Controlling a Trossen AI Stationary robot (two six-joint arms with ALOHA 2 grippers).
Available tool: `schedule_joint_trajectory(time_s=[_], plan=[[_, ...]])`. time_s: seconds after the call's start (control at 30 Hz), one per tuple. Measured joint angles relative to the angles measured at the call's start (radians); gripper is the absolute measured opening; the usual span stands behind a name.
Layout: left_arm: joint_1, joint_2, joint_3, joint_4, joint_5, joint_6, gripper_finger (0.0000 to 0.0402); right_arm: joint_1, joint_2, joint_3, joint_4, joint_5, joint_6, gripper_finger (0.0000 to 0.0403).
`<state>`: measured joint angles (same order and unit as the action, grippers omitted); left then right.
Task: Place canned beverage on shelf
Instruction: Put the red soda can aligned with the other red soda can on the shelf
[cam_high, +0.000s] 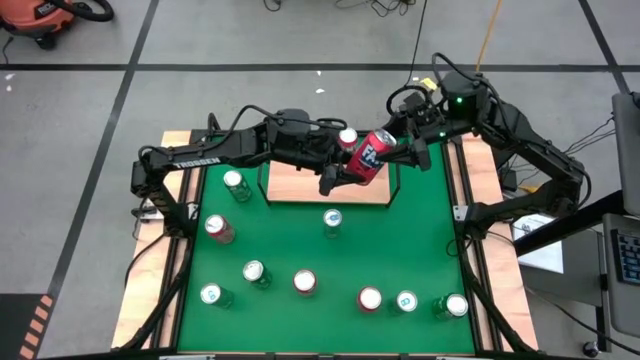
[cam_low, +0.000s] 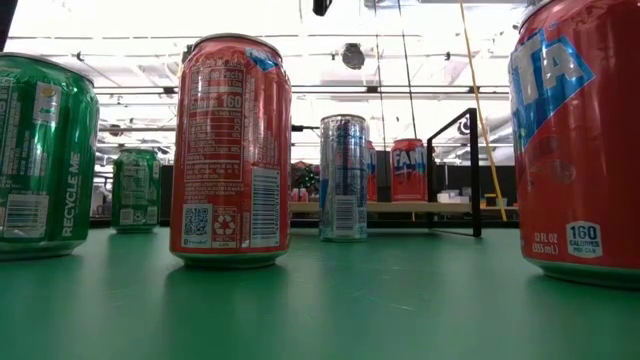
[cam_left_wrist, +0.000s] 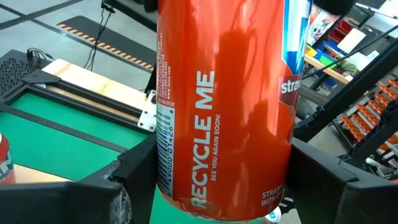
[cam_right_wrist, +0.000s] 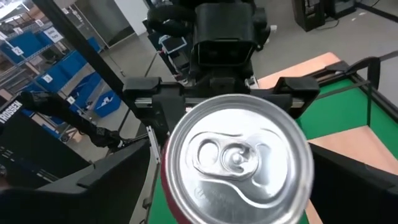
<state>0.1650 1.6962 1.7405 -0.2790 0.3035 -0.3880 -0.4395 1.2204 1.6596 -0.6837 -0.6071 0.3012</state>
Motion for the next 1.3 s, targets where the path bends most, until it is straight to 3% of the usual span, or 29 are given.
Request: schedule_joint_trajectory(time_s=[0.57, 0.9, 1.3], plan=[[-0.001, 0.000, 0.000, 0.000, 0.015, -0.025, 0.0272, -0.009, -0.016, 0.000, -0.055, -0.023, -0.014, 0.0375], [-0.001, 0.000, 0.001, -0.002, 0.015, -0.018, 0.0286, -0.009, -0.010, 0.000, -0.047, -0.029, -0.035, 0.0278], [-0.002, -0.002, 0.003, -0.022, -0.062, -0.017, 0.0299, -0.031, -0.009, 0.000, -0.047, -0.031, -0.063, 0.0291]])
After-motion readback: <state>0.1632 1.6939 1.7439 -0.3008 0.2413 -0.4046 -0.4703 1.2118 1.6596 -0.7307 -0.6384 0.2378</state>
